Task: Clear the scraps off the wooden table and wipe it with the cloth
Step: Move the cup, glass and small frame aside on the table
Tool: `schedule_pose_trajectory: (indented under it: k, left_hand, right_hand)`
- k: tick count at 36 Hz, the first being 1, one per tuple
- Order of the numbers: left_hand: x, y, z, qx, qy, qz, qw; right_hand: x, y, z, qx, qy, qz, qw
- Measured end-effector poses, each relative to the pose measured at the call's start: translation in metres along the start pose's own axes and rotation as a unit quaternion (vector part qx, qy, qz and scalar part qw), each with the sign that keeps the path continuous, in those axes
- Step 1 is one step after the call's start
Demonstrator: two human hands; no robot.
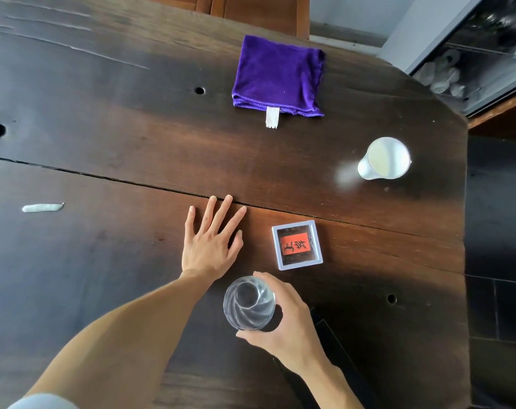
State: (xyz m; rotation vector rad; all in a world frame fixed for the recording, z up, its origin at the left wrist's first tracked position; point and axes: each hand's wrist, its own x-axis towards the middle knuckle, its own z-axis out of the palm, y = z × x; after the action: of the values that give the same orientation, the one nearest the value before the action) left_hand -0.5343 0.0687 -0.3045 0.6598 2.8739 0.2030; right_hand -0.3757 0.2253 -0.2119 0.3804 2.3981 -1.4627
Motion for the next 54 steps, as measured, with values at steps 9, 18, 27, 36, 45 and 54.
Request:
schedule_pose_trajectory:
  k: [9, 18, 27, 36, 45, 54]
  left_hand:
    - [0.0, 0.0, 0.0, 0.003, 0.002, -0.001, 1.0]
    - [0.0, -0.001, 0.004, 0.016, 0.008, -0.001, 1.0]
    - [0.0, -0.001, 0.003, 0.021, 0.003, -0.005, 1.0]
    - [-0.001, 0.001, -0.002, 0.028, -0.011, -0.007, 1.0]
    - [0.0, 0.002, -0.002, 0.031, -0.004, -0.009, 0.999]
    - [0.0, 0.002, -0.002, 0.035, 0.004, -0.009, 0.999]
  right_hand:
    - [0.011, 0.0, -0.049, 0.027, 0.098, 0.009, 0.995]
    - [0.023, 0.009, -0.116, 0.091, 0.202, 0.017, 0.975]
    - [0.027, 0.039, -0.167, 0.086, 0.315, 0.069, 0.943]
    - [0.016, 0.074, -0.176, 0.092, 0.353, 0.129, 0.922]
    - [0.005, 0.08, -0.166, 0.108, 0.355, 0.144, 0.917]
    - [-0.004, 0.079, -0.154, 0.117, 0.352, 0.167, 0.914]
